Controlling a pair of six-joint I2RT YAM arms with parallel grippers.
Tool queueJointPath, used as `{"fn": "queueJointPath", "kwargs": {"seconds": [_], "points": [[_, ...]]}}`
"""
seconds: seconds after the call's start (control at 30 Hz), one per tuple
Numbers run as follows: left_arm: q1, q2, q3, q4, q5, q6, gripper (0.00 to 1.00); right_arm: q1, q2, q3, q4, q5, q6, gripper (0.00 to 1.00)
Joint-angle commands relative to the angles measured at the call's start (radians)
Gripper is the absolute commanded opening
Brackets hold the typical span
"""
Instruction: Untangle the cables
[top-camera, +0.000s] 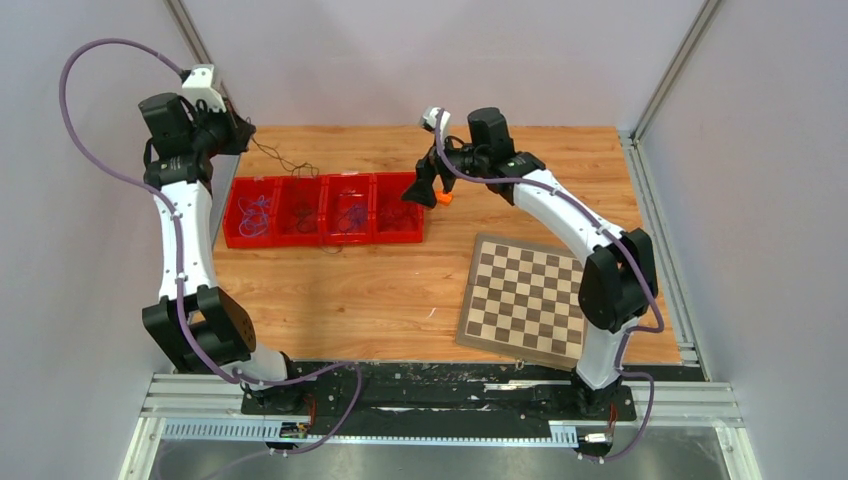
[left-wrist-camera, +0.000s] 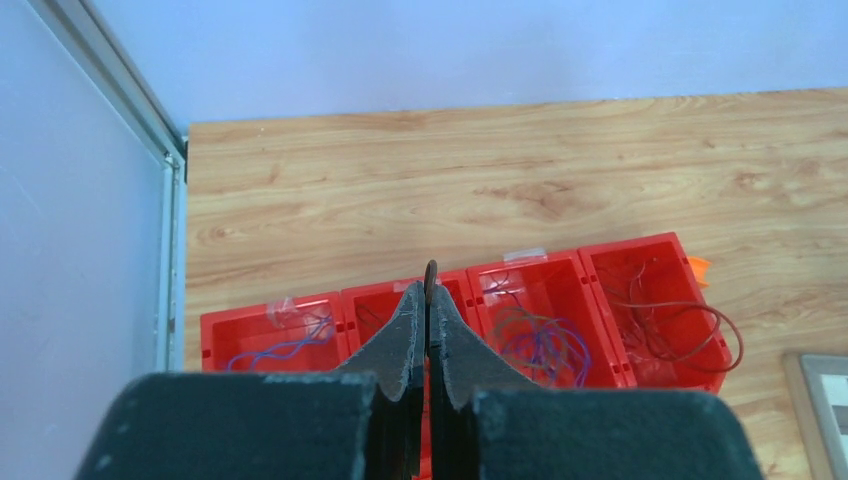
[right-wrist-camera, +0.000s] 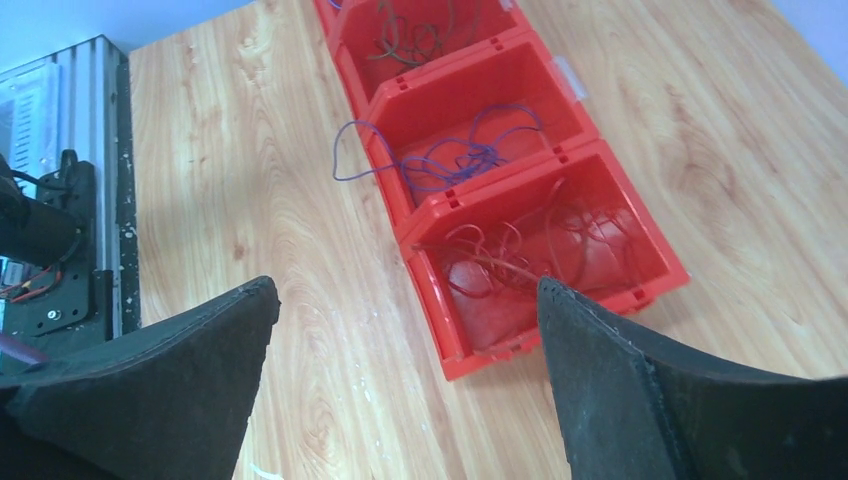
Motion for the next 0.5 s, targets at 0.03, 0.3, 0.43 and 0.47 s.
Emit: {"fn": "queueJointPath", "kwargs": {"seconds": [0.03,0.3,0.43,0.47], "points": [[0.004,-0.003,0.024,0.037,-0.002,0.072,0.00,-0.030,-0.084,-0.030,-0.015,0.025,-0.031,1.00],[-0.003,0.030,-0.040,0.158,0.042,0.044,0.00,-0.047,-0.122,-0.089,-0.033,0.043,-0.046,1.00],[-0.009,0.046,-0.116,0.182,0.018,0.062,0.00,-0.053,-0.133,-0.107,-0.043,0.051,-0.049,1.00],[-0.009,0.048,-0.131,0.187,0.015,0.065,0.00,-0.053,-0.135,-0.110,-0.043,0.052,-0.050,1.00]]}}
